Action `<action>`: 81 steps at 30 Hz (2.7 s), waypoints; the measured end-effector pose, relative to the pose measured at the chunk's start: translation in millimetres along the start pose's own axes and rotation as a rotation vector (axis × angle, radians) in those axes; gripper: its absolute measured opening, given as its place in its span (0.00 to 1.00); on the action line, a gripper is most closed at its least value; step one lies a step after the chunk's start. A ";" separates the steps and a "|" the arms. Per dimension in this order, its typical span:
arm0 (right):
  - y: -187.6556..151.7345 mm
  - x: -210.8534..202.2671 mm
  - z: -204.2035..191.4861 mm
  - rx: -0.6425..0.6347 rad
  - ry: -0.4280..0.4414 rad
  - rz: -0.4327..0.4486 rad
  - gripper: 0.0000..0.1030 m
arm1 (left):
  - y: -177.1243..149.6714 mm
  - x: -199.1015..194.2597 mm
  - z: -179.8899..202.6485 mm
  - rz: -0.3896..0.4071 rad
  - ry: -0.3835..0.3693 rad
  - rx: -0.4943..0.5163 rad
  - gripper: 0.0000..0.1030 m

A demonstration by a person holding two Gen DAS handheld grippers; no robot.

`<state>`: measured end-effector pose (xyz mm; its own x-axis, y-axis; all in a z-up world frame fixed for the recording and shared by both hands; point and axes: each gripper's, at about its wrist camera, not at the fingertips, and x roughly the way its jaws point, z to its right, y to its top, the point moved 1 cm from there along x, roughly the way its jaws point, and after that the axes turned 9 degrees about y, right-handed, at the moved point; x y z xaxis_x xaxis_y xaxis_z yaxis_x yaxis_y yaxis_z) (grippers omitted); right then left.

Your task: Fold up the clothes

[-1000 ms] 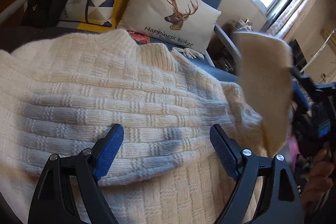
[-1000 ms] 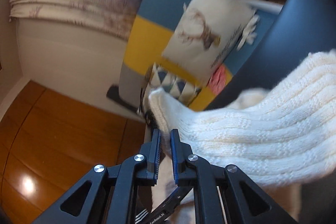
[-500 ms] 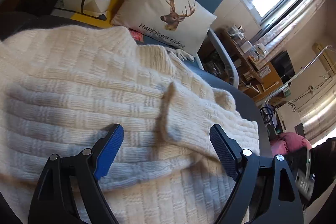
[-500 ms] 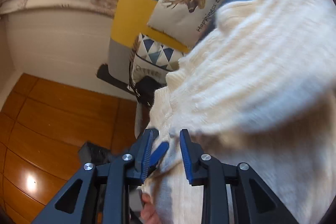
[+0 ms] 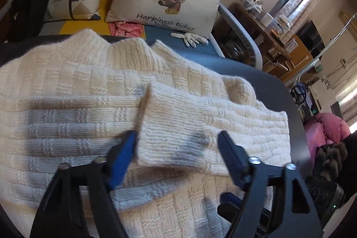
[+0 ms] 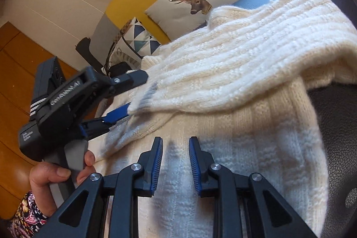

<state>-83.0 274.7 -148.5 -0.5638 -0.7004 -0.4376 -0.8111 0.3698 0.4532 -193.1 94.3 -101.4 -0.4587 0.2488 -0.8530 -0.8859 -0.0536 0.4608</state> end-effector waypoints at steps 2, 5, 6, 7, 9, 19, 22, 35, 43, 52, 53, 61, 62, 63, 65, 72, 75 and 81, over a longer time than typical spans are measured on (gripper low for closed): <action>-0.6 1.7 0.6 0.004 0.008 0.003 0.23 | 0.2 3.0 -0.8 0.008 0.038 0.017 0.47; -2.6 0.2 -0.1 0.001 0.010 0.007 0.23 | -0.4 3.3 -3.1 0.019 0.047 0.024 0.37; -2.5 0.6 -0.9 0.001 0.011 0.008 0.23 | -0.3 2.4 -3.4 0.020 0.033 0.024 0.27; -2.3 0.7 -1.4 0.002 0.012 0.009 0.23 | -0.1 1.4 -3.7 0.022 0.019 0.024 0.23; -2.0 1.6 -1.2 0.004 0.015 0.011 0.23 | -0.5 -1.9 -3.6 0.029 -0.013 0.015 0.15; 6.6 -8.5 1.3 0.117 0.138 0.080 0.28 | 16.8 -56.9 3.4 0.193 -0.200 -0.030 0.12; 11.4 -5.3 -0.2 0.101 0.099 0.057 0.28 | 25.4 -77.7 -0.2 0.245 -0.239 -0.045 0.12; 27.5 -8.7 5.8 0.026 -0.075 0.077 0.28 | 43.4 -134.5 -89.9 0.401 -0.205 -0.189 0.12; 30.2 -30.5 21.2 0.093 -0.114 0.193 0.28 | 8.7 -112.1 -126.8 0.357 -0.133 -0.227 0.12; 39.0 -50.1 35.5 0.148 -0.138 0.270 0.26 | -24.9 -80.4 -139.5 0.294 -0.014 -0.179 0.12; 38.3 -50.5 36.7 0.148 -0.152 0.271 0.26 | -28.5 -76.9 -140.5 0.287 0.000 -0.172 0.12; 35.2 -54.5 40.1 0.140 -0.129 0.231 0.23 | -48.5 -57.8 -155.3 0.242 0.018 -0.192 0.16; 35.0 -55.9 38.1 0.133 -0.095 0.208 0.24 | -49.1 -57.3 -157.7 0.244 0.000 -0.206 0.17; 34.3 -59.1 33.7 0.108 -0.059 0.190 0.27 | -49.8 -56.7 -160.0 0.245 -0.017 -0.220 0.17; 34.6 -72.3 15.1 -0.003 -0.006 0.192 0.27 | -51.1 -55.7 -164.7 0.248 -0.052 -0.248 0.17; 87.9 -55.0 1.6 -0.060 -0.096 0.208 0.33 | -56.0 -60.7 -171.5 0.293 -0.115 -0.291 0.17; 106.8 -21.0 21.2 0.017 -0.114 0.150 0.33 | -58.3 -64.5 -175.9 0.321 -0.149 -0.312 0.17; 101.0 39.3 18.9 -0.134 -0.175 -0.039 0.33 | -61.9 -69.6 -183.1 0.362 -0.205 -0.349 0.17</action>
<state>-190.0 296.1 -134.5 -0.5606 -0.5913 -0.5798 -0.8113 0.2519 0.5275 -119.0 -96.8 -115.3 -0.7471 0.3362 -0.5735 -0.6598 -0.4805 0.5778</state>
